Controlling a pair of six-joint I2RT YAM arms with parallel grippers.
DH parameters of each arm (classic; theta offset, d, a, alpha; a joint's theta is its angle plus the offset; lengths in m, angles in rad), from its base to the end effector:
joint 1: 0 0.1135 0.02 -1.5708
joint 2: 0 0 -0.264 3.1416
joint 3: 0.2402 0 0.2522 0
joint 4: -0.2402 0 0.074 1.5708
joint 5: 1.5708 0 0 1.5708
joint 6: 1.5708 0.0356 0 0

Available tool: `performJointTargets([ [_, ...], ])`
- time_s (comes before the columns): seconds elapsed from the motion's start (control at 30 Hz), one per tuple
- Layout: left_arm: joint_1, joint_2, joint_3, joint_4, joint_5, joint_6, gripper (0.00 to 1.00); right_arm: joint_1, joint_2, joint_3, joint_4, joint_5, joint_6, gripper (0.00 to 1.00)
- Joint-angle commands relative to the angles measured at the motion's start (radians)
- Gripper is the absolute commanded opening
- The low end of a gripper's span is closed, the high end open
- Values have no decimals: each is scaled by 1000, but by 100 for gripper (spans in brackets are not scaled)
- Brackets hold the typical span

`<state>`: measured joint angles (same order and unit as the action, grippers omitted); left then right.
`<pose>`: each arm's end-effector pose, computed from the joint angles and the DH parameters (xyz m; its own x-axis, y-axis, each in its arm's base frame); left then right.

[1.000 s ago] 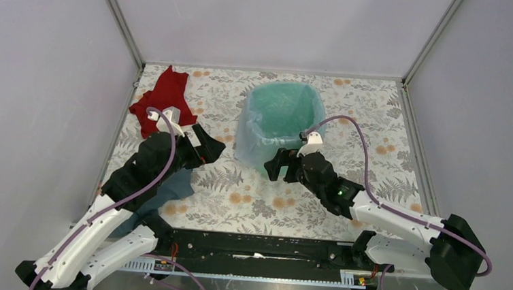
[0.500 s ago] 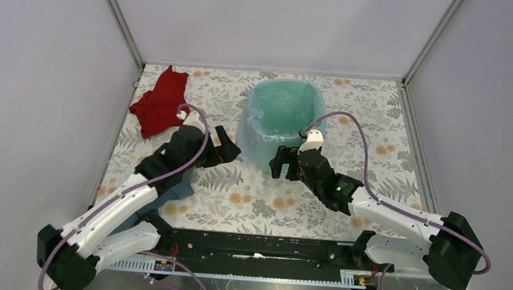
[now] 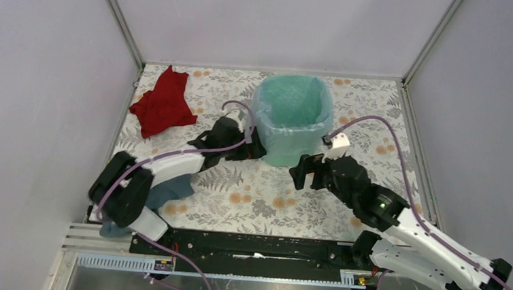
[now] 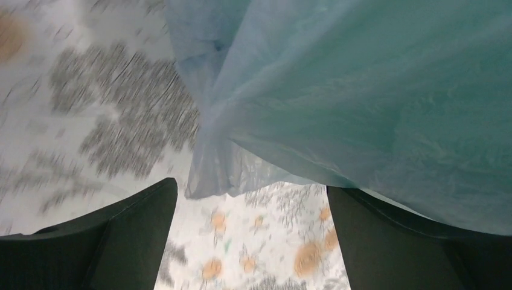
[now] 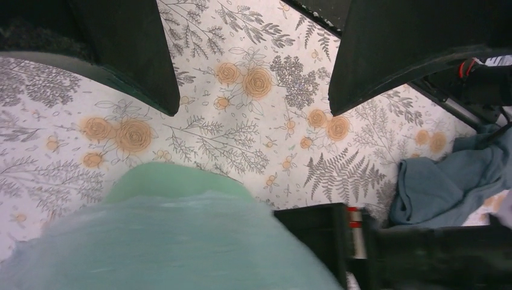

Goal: Put the trash bags into the trash bin

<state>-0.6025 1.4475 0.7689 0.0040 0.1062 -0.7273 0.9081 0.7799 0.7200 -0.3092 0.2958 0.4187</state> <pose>0.2461 -0.1739 0.2001 -0.8044 -0.2491 -0.5393 0.1297 0.8123 -0.5687 0.1197 0.1365 0.3054 -0.4414 0.0666 -0.8948 -0.4459 0.8491 0.2831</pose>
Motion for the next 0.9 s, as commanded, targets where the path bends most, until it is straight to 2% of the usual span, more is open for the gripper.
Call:
performJointTargets([
  [0.0,-27,157,148,296,88,184,99,0,-46,96,-106,8,-84,100],
  [0.17,-65,338,344,269,34,362,99,0,-94,104,-102,28,-118,100],
  [0.27,-65,424,429,305,100,409,99,0,-116,100,-106,38,-120,100],
  [0.43,-66,578,617,256,227,355,99,0,-165,79,-94,62,-130,100],
  [0.57,-55,511,450,449,260,256,99,0,-178,83,-99,92,-142,100],
  [0.73,40,384,177,699,420,139,97,0,-179,107,-107,85,-157,100],
  [0.87,114,343,95,844,470,35,97,-1,-183,112,-115,86,-161,100],
])
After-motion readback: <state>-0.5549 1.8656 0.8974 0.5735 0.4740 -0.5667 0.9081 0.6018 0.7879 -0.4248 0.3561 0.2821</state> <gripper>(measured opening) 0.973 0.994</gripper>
